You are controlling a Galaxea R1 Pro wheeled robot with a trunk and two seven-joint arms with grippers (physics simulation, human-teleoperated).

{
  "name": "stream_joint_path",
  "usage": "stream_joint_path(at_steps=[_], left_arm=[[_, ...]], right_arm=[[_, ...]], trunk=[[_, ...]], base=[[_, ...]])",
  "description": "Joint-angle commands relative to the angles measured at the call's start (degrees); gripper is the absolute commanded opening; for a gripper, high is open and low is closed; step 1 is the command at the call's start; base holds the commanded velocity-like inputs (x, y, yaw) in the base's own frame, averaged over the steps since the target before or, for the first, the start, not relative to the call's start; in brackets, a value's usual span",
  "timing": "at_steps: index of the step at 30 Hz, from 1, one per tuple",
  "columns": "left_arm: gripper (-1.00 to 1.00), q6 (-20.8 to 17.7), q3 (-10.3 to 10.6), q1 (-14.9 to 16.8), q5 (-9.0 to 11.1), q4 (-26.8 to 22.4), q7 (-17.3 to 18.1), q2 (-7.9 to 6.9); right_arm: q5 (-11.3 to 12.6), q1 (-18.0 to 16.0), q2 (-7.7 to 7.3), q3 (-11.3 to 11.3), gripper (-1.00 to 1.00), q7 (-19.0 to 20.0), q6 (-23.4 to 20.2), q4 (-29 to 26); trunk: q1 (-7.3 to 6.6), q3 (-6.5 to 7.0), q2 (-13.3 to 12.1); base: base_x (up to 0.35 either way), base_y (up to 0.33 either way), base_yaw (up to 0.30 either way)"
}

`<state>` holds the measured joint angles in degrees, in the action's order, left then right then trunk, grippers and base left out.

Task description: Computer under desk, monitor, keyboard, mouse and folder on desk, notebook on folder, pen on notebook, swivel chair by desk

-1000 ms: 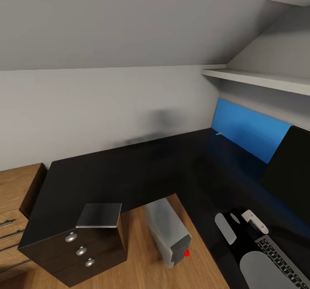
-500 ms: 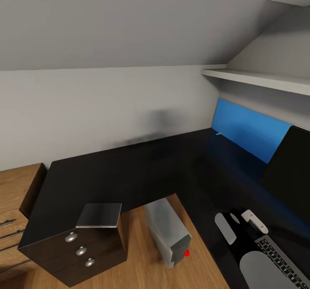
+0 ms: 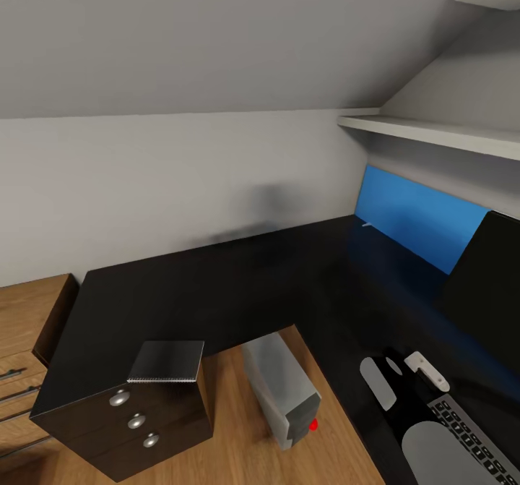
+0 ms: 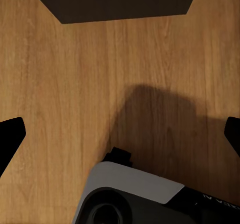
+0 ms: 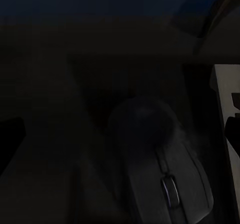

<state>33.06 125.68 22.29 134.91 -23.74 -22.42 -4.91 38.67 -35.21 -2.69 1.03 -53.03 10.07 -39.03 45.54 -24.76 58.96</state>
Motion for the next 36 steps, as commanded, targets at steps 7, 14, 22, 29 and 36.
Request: stream_joint_path(at_steps=[7,14,22,29,36], left_arm=[[1.00,0.3,0.4,0.1,0.1,-0.2,-0.3,-0.02],[1.00,0.3,0.4,0.1,0.1,-0.2,-0.3,-0.02],[1.00,0.3,0.4,0.1,0.1,-0.2,-0.3,-0.02],[1.00,0.3,0.4,0.1,0.1,-0.2,-0.3,-0.02],[1.00,0.3,0.4,0.1,0.1,-0.2,-0.3,-0.02]], right_arm=[[0.5,0.0,-0.04,0.1,1.00,-0.1,0.6,-0.1],[0.5,0.0,-0.10,0.1,1.00,-0.1,0.7,-0.1],[0.6,0.0,0.04,0.1,1.00,-0.3,0.7,-3.6],[0.0,0.0,1.10,0.6,1.00,-0.4,0.6,-5.9],[-0.7,0.1,1.56,3.9,1.00,-0.3,0.6,-6.0]], trunk=[[0.01,-0.07,0.0],[0.01,-0.07,0.0],[0.01,-0.07,0.0],[0.01,-0.07,0.0],[0.01,-0.02,0.0]], base=[[0.000,0.000,0.000],[0.000,0.000,0.000],[0.000,0.000,0.000],[0.000,0.000,0.000],[0.000,0.000,0.133]])
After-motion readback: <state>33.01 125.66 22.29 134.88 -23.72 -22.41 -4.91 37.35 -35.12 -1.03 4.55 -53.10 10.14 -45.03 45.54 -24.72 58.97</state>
